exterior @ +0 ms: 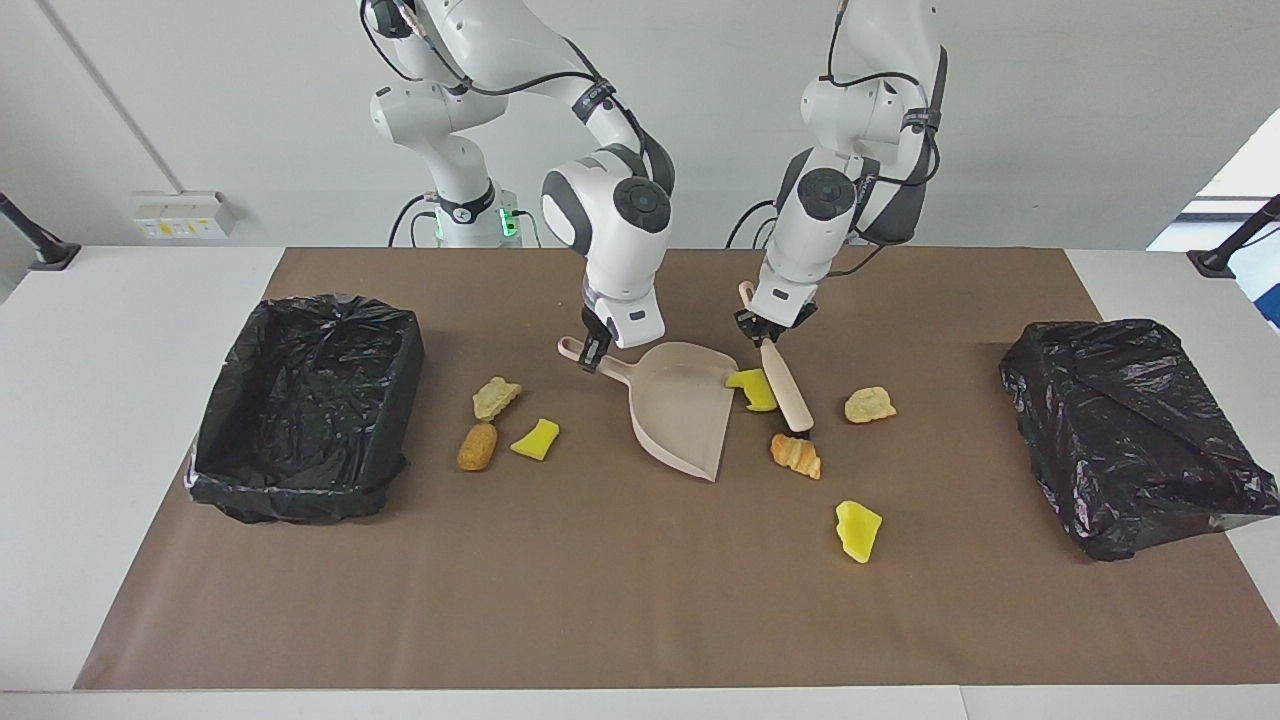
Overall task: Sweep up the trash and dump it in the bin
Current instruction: 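Sweep debris with the brush toward the dustpan held by the right gripper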
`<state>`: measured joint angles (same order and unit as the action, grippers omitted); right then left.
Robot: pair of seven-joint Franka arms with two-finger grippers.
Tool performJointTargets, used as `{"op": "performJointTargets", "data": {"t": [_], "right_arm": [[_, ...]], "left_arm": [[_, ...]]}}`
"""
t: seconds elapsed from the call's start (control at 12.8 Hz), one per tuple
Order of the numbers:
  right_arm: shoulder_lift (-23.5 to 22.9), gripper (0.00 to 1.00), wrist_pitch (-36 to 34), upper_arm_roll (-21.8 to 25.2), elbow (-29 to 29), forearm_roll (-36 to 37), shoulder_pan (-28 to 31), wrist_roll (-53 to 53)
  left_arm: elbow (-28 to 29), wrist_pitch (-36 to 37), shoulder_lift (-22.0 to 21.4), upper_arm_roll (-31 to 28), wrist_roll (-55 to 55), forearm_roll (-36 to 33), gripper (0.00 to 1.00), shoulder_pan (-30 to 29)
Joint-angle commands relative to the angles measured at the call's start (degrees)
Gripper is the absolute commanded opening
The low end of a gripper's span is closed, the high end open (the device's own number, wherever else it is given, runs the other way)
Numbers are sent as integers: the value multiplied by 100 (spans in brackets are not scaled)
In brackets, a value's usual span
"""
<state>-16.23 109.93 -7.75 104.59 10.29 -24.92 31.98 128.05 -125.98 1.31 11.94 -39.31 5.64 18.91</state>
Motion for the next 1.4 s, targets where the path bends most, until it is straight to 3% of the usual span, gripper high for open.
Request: {"op": "performJointTargets", "data": {"t": [0.0, 0.31, 0.62, 0.93, 1.32], "right_arm": [[102, 0, -59, -51, 140, -114, 154, -157], [102, 0, -59, -51, 149, -132, 163, -157], [102, 0, -50, -51, 149, -150, 163, -166], [111, 0, -129, -51, 132, -281, 93, -813], [102, 0, -226, -60, 140, -534, 153, -407]], "left_arm": [[-587, -32, 387, -69, 72, 87, 0, 279], [-764, 82, 361, -69, -25, 87, 0, 781], [-1298, 600, 325, -191, 299, -97, 0, 493], [-2010, 645, 861, -192, 2045, -651, 0, -552], [-3688, 540, 2275, -192, 3935, -1450, 0, -1564]]}}
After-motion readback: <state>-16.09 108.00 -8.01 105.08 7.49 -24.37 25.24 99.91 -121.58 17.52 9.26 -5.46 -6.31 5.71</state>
